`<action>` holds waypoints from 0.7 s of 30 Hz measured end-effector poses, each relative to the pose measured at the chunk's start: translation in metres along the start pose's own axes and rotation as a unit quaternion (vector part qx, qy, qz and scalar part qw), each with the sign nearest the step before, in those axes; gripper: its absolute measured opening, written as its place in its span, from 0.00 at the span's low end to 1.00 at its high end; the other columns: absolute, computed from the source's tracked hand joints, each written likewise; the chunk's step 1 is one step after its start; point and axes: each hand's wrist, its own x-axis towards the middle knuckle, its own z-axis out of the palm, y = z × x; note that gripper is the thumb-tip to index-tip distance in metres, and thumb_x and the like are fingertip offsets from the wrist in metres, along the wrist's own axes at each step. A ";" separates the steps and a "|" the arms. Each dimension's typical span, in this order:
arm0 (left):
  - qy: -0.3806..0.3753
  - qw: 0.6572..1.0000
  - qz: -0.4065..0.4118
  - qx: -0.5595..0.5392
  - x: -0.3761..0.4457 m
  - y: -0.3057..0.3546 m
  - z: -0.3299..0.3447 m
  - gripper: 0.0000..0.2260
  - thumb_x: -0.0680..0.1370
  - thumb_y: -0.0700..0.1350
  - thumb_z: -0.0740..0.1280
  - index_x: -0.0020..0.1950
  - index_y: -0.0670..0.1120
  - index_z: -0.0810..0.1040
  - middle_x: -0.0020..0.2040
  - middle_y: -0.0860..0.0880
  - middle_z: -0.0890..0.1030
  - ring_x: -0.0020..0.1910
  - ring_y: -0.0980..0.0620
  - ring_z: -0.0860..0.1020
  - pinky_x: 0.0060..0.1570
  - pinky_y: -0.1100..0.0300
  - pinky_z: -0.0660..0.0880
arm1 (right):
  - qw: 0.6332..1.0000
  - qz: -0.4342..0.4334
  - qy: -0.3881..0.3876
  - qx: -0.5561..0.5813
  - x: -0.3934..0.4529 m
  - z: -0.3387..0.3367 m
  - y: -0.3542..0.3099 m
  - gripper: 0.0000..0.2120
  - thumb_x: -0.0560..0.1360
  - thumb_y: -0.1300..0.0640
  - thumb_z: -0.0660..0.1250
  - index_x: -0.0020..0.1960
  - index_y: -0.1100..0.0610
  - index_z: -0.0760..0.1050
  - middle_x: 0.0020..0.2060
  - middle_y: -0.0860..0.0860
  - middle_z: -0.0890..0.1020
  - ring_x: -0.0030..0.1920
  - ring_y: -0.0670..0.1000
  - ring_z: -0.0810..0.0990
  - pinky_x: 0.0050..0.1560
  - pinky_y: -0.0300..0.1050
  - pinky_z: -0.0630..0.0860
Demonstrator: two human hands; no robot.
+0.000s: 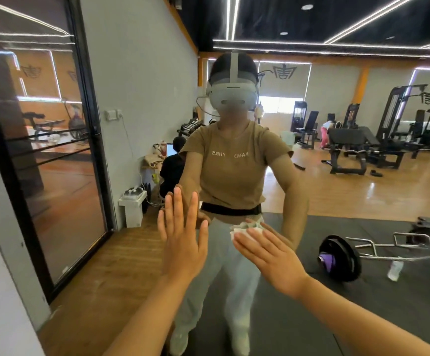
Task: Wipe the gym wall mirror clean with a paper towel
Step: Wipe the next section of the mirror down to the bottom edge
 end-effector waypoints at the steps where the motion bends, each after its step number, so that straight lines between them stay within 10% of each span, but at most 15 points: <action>1: -0.001 1.000 0.000 0.011 0.000 0.000 0.000 0.30 0.83 0.53 0.55 0.83 0.51 0.46 0.83 0.48 0.41 0.81 0.47 0.41 0.78 0.52 0.35 | 1.000 -0.011 -0.007 0.001 -0.003 -0.002 0.004 0.38 0.73 0.67 0.54 0.82 0.56 0.49 0.81 0.51 0.48 0.81 0.54 0.49 0.80 0.50 0.46; 14: 0.020 0.999 -0.031 0.029 -0.002 0.008 0.003 0.31 0.82 0.58 0.53 0.83 0.50 0.49 0.83 0.48 0.41 0.81 0.48 0.42 0.78 0.53 0.36 | 0.938 0.282 0.183 0.080 0.102 -0.089 0.185 0.25 0.82 0.64 0.57 0.79 0.61 0.59 0.78 0.62 0.60 0.78 0.64 0.53 0.80 0.55 0.44; 21: 0.011 0.997 -0.077 -0.004 0.001 0.023 0.005 0.33 0.81 0.62 0.53 0.82 0.51 0.49 0.81 0.52 0.36 0.81 0.50 0.38 0.78 0.45 0.43 | 0.970 0.182 0.132 0.095 0.023 -0.032 0.099 0.25 0.82 0.60 0.58 0.78 0.59 0.60 0.78 0.56 0.60 0.79 0.61 0.53 0.78 0.61 0.49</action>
